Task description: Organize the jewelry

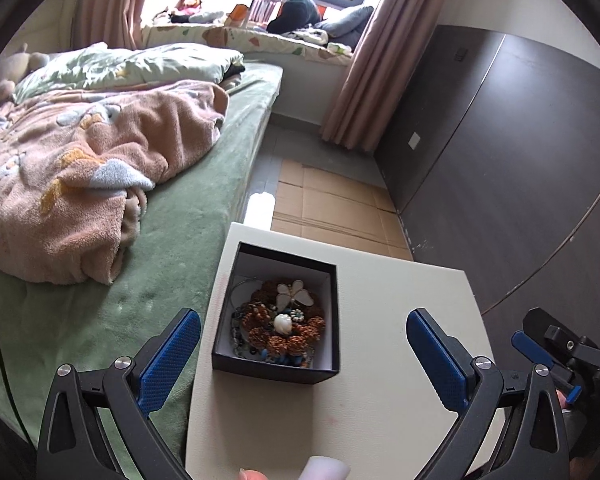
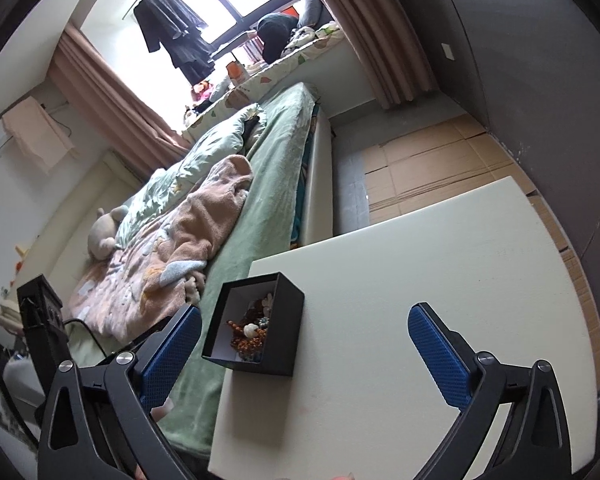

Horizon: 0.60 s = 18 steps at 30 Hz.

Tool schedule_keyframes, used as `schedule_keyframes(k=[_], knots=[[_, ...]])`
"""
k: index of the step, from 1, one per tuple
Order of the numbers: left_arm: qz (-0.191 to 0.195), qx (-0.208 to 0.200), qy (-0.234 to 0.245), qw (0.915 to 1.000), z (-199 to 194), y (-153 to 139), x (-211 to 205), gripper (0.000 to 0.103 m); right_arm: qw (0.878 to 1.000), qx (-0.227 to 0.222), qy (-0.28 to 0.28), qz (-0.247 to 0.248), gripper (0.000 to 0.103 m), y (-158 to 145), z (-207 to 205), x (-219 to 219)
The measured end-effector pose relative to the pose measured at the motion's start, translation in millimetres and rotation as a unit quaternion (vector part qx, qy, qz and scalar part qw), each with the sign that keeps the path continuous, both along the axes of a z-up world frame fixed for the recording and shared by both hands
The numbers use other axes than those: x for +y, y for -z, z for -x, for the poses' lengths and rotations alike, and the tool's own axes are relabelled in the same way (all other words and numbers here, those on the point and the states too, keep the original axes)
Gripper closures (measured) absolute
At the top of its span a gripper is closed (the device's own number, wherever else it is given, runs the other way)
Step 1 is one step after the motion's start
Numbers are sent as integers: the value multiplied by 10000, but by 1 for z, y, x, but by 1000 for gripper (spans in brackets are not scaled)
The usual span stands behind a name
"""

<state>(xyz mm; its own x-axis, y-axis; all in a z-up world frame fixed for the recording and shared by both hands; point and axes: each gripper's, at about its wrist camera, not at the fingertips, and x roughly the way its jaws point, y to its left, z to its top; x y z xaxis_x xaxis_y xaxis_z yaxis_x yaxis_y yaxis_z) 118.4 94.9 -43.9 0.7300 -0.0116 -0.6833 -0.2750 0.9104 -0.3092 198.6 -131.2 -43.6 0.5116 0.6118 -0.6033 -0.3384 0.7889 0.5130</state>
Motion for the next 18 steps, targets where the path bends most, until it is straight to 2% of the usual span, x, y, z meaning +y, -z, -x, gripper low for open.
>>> schedule_keyframes(k=[6, 9, 15, 18], knots=[[-204, -87, 91, 9997, 10, -12, -20, 0, 9985, -242, -3, 490, 0, -10, 25, -15], [-398, -88, 144, 9991, 14, -15, -32, 0, 9976, -212, -33, 665, 0, -9, 33, -23], [-692, -105, 282, 9971, 19, -19, -49, 0, 9983, -197, 176, 511, 0, -13, 44, -47], [-720, -153, 331, 9967, 21, -20, -56, 0, 9975, -140, 225, 660, 0, -14, 45, -50]])
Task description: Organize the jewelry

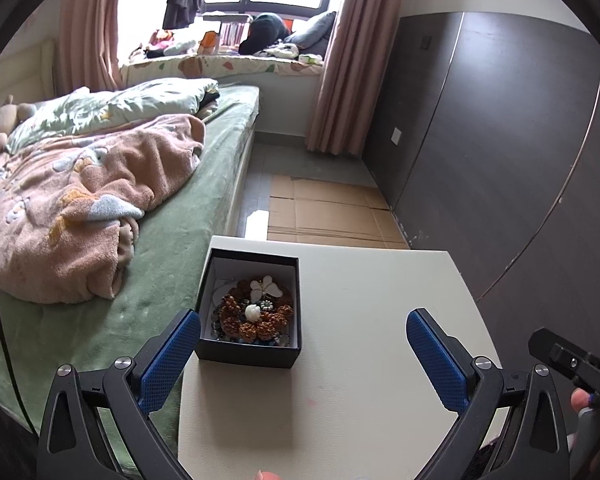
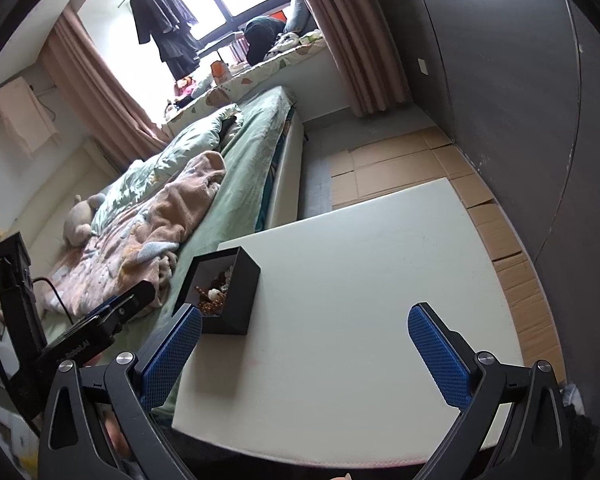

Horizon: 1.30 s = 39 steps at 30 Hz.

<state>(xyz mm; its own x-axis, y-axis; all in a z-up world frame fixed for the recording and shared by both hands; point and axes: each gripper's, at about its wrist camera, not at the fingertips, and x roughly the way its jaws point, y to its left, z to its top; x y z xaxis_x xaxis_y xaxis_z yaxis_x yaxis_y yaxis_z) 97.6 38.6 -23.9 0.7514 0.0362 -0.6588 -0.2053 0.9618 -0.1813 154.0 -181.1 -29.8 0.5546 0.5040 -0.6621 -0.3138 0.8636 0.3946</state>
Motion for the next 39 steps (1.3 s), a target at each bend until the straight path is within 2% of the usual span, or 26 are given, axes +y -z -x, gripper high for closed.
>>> schedule_keyframes(k=[2, 6, 14, 19, 39], knots=[[-24, -28, 41, 10000, 1, 0, -4, 0, 9999, -33, 97, 25, 0, -3, 0, -3], [-88, -21, 18, 10000, 1, -1, -8, 0, 9995, 208, 230, -35, 0, 0, -3, -8], [2, -31, -73, 10000, 3, -2, -2, 0, 9997, 219, 120, 73, 0, -2, 0, 0], [6, 5, -95, 10000, 4, 0, -1, 0, 9991, 396, 140, 58, 0, 3, -3, 4], [-13, -94, -174, 9998, 9, -3, 3, 0, 9987, 425, 238, 127, 0, 5, -4, 4]])
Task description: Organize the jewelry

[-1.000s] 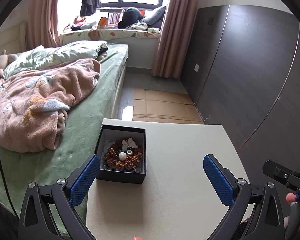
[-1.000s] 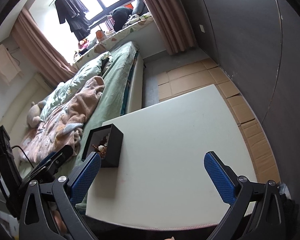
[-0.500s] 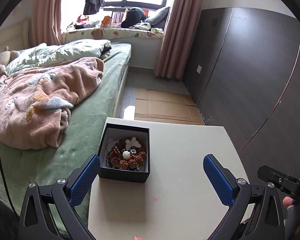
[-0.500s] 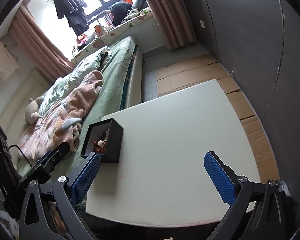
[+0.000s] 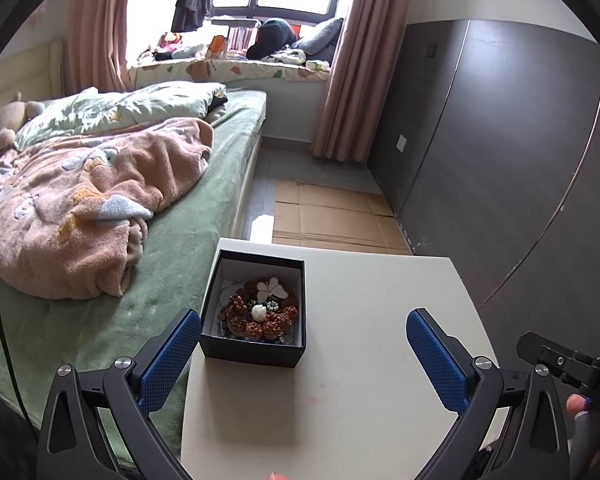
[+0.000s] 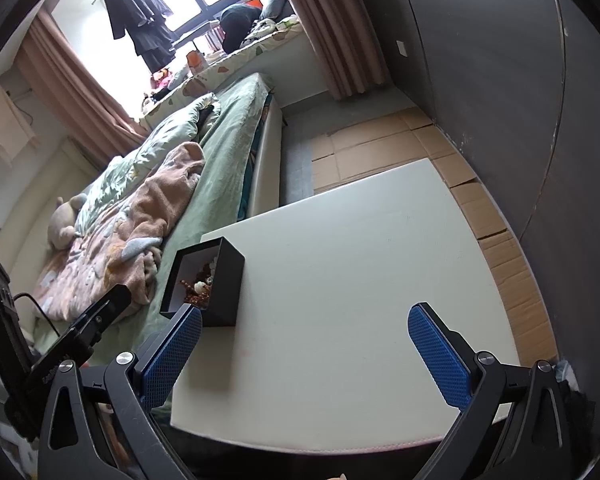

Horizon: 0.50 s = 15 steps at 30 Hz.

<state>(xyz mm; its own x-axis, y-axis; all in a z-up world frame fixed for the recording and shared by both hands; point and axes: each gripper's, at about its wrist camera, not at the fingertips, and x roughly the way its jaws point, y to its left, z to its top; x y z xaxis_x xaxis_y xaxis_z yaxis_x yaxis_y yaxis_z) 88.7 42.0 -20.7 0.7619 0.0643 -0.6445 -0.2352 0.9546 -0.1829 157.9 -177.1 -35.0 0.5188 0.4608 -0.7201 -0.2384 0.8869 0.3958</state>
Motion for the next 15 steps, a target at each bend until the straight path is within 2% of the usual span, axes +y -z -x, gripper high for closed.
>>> schedule_keyframes(k=[15], knots=[[-195, 50, 45, 9998, 0, 0, -7, 0, 10000, -5, -3, -13, 0, -1, 0, 0]])
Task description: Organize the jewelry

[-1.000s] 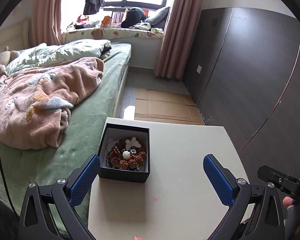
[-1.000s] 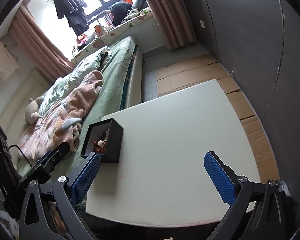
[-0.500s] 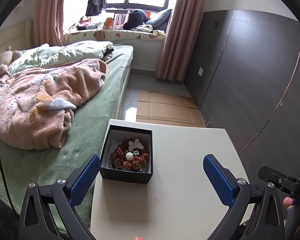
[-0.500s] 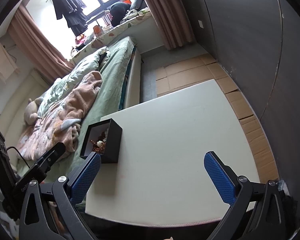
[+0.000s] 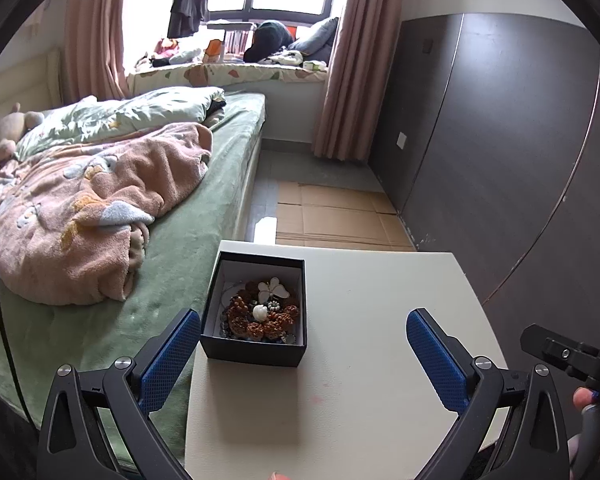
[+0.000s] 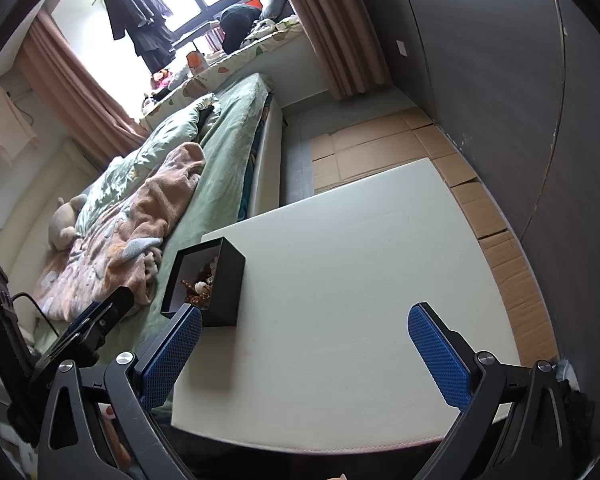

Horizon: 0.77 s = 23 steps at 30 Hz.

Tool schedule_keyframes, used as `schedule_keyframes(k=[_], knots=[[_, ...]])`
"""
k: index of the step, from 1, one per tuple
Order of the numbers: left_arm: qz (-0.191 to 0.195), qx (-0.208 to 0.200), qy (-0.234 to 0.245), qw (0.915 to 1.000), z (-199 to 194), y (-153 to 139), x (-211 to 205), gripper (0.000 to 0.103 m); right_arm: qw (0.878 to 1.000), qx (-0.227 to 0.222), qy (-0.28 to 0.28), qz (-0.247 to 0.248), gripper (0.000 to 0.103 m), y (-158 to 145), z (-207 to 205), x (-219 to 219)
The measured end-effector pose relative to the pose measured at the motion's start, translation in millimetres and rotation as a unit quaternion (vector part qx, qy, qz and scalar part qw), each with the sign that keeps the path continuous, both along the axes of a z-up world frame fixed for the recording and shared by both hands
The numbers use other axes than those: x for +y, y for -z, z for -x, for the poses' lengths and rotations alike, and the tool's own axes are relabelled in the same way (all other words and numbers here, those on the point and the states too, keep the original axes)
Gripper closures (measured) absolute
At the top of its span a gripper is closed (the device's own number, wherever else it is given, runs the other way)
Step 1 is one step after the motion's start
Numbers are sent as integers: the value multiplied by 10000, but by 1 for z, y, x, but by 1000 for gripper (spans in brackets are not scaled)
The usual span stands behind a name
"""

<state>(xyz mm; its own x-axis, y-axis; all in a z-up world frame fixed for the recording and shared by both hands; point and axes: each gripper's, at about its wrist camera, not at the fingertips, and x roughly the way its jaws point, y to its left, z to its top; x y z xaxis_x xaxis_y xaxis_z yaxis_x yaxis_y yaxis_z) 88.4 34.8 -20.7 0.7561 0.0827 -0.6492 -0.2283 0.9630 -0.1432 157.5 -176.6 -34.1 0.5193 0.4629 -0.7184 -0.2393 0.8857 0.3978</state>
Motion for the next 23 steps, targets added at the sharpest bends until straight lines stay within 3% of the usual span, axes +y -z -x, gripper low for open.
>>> schedule_keyframes(k=[13, 23], knots=[[-179, 14, 53, 9998, 1, -1, -5, 0, 10000, 49, 7, 50, 0, 2, 0, 0], [-86, 3, 4, 10000, 1, 1, 0, 0, 10000, 64, -2, 43, 0, 5, 0, 2]])
